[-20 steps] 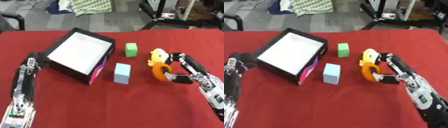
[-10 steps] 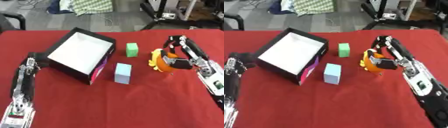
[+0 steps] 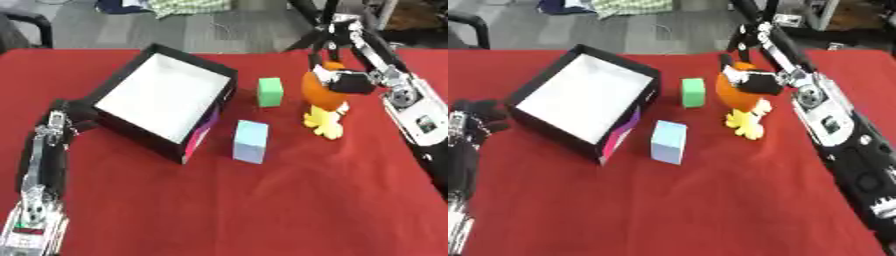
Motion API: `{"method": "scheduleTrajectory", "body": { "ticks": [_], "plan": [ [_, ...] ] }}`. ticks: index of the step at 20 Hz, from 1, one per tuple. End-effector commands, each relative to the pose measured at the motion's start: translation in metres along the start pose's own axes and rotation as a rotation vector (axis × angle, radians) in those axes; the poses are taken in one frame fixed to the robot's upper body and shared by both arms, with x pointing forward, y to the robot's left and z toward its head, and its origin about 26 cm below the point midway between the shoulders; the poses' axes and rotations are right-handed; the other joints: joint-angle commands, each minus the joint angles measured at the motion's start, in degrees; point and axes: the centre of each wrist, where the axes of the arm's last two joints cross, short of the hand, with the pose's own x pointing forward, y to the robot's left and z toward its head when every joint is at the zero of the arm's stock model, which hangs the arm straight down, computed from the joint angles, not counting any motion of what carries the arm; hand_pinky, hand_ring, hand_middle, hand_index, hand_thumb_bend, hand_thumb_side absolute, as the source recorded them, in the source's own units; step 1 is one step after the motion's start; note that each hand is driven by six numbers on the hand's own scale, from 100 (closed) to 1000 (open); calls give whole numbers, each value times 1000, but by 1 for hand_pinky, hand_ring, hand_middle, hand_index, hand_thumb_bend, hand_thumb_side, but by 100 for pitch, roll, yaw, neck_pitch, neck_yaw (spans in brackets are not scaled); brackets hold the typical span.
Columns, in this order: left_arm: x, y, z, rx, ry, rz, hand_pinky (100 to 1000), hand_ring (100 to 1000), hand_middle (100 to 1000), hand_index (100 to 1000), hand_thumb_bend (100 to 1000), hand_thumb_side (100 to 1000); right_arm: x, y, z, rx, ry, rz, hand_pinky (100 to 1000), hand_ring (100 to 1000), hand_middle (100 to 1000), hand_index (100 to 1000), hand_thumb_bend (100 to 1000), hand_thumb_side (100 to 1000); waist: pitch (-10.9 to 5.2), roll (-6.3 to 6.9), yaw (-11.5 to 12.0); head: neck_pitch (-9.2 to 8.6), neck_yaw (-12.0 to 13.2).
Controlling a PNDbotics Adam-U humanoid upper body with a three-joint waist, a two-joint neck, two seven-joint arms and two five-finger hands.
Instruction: Pick up objects on the table and place them in the box.
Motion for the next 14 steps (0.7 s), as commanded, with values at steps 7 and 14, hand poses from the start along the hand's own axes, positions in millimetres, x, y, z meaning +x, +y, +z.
{"method": "scheduleTrajectory", "body": {
  "ticks": [7, 14],
  "plan": [
    [17, -21, -14, -102, -66, 50, 731, 710, 574, 727, 100, 927, -3, 0, -33, 20, -12, 21, 915, 658, 516, 196, 100, 346, 168, 106, 488, -8, -599],
    [26, -41, -26, -196, -105, 88, 731, 710, 574, 726, 100, 925, 1, 3, -48, 27, -41, 44, 914, 659, 518, 196, 100, 346, 273, 60, 1052, -8, -1279]
  ]
}}
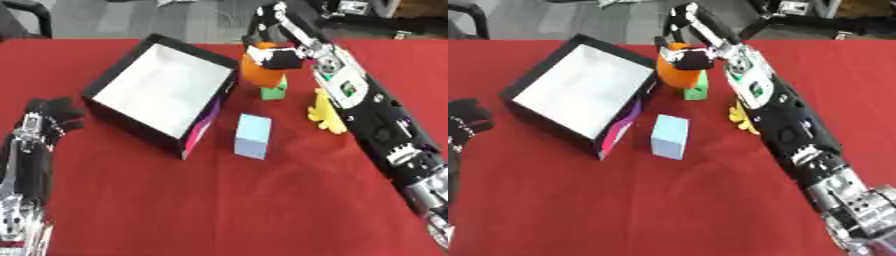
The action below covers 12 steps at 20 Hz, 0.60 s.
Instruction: Pick up objects on the table and place them in the box.
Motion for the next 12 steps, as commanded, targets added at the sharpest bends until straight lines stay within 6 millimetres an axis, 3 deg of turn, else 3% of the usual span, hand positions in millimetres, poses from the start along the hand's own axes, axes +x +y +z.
{"method": "scheduleTrajectory", "body": {
  "ticks": [1, 7, 10, 11, 12],
  "plan": [
    [9, -8, -10, -47, -39, 16, 731, 710, 574, 726, 100, 925, 2, -15, -9, -25, -21, 39, 914, 660, 518, 196, 100, 345, 41, 13, 143, -9, -337],
    [13, -20, -19, -114, -62, 32, 731, 710, 574, 726, 100, 927, -6, -15, -11, -68, 32, 41, 921, 663, 521, 228, 100, 359, 122, -111, 525, -9, -823],
    [14, -23, -20, -134, -68, 37, 732, 710, 574, 726, 100, 928, -5, -12, -14, -65, 28, 60, 942, 742, 635, 655, 100, 271, 150, -143, 592, -9, -962],
    [14, -23, -21, -136, -68, 36, 732, 710, 574, 726, 100, 928, -5, -9, -15, -33, 24, 76, 952, 760, 670, 727, 100, 252, 156, -149, 594, -9, -974],
    [14, -22, -20, -137, -67, 36, 732, 710, 574, 726, 100, 929, -5, -6, -15, 6, 22, 88, 982, 812, 771, 871, 100, 496, 162, -156, 593, -9, -983]
  ]
}}
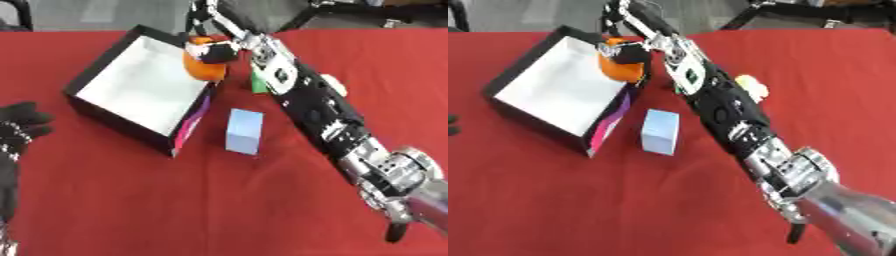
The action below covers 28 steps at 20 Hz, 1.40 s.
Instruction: Pick up objects on the table and place them in the box.
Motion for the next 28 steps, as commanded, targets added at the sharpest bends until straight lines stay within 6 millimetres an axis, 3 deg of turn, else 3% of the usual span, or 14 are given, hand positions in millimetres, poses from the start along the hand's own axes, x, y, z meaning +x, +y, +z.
{"method": "scheduleTrajectory", "body": {
  "ticks": [1, 2, 4, 9, 12, 14, 17, 18, 22, 25, 28],
  "plan": [
    [6, -1, -4, -15, -24, 1, 732, 710, 574, 726, 100, 929, 4, -6, -7, 66, -27, 55, 983, 813, 777, 877, 100, 515, 23, -68, -2, -9, -63],
    [6, 0, -4, -15, -24, 1, 732, 710, 574, 726, 100, 929, 4, -6, -8, 88, -33, 58, 997, 832, 822, 906, 100, 622, 25, -71, -7, -9, -62],
    [6, 0, -3, -16, -23, 1, 732, 710, 574, 726, 100, 929, 6, -6, -8, 100, -43, 54, 1000, 832, 829, 914, 100, 653, 24, -73, -22, -9, -57],
    [4, 2, -1, -9, -14, -1, 732, 711, 574, 726, 100, 930, 9, -17, -7, 75, -59, 45, 994, 830, 822, 908, 100, 570, -5, -63, -137, -9, -32],
    [2, 5, 1, 2, -5, -4, 733, 711, 574, 726, 100, 931, 1, -30, 4, 70, -23, 65, 991, 831, 815, 904, 100, 477, -39, -49, -250, -9, 13],
    [1, 7, 4, 13, 3, -8, 733, 711, 574, 726, 100, 931, -9, -35, 15, 75, 31, 72, 998, 845, 824, 911, 100, 462, -65, -40, -332, -9, 46],
    [-2, 10, 7, 26, 17, -14, 733, 712, 575, 727, 100, 932, -28, -39, 36, 142, 123, 87, 1000, 881, 847, 929, 100, 535, -103, -32, -460, -9, 100],
    [-3, 11, 8, 29, 20, -16, 733, 712, 575, 727, 100, 933, -33, -40, 42, 165, 142, 90, 1000, 904, 867, 939, 100, 623, -111, -31, -490, -9, 119],
    [-6, 15, 13, 49, 34, -27, 733, 713, 575, 727, 100, 933, -49, -48, 64, 294, 184, 92, 1000, 950, 911, 953, 100, 813, -141, -30, -612, -9, 185],
    [-6, 16, 14, 54, 37, -31, 733, 713, 576, 727, 100, 933, -53, -53, 71, 397, 179, 97, 1000, 957, 922, 956, 100, 862, -145, -29, -649, -9, 205],
    [-6, 16, 14, 56, 36, -32, 734, 714, 576, 726, 100, 933, -54, -55, 73, 465, 173, 110, 1000, 960, 932, 961, 100, 794, -142, -23, -662, -9, 208]
  ]
}}
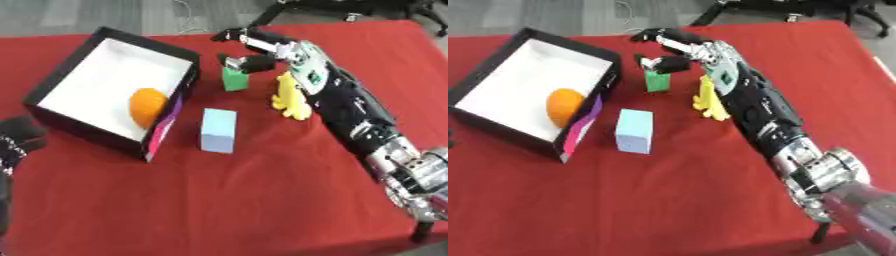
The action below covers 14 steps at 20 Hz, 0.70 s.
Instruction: Pick up objects on the table and place them in the box.
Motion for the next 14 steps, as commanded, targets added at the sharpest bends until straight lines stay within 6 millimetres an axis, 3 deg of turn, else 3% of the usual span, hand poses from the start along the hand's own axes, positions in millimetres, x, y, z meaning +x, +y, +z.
{"method": "scheduleTrajectory", "body": {
  "ticks": [1, 5, 10, 14],
  "plan": [
    [5, 7, -1, 7, -17, -26, 734, 714, 576, 726, 100, 933, -4, -19, 9, 39, 15, 61, 1000, 961, 934, 963, 100, 749, -145, 2, -2, -9, 9],
    [5, 6, -1, 4, -19, -24, 734, 714, 576, 726, 100, 933, -3, -17, 7, 10, 43, 101, 1000, 950, 927, 968, 100, 565, -130, 11, 5, -9, -4],
    [6, 5, -2, 1, -21, -23, 734, 715, 577, 726, 100, 933, -6, -4, 3, 3, 82, 129, 1000, 937, 900, 971, 100, 581, -108, 8, 23, -9, -19],
    [6, 5, -2, 0, -22, -24, 735, 716, 577, 726, 100, 933, -9, 3, 2, 38, 100, 154, 1000, 926, 859, 972, 100, 543, -95, 9, 24, -9, -30]
  ]
}}
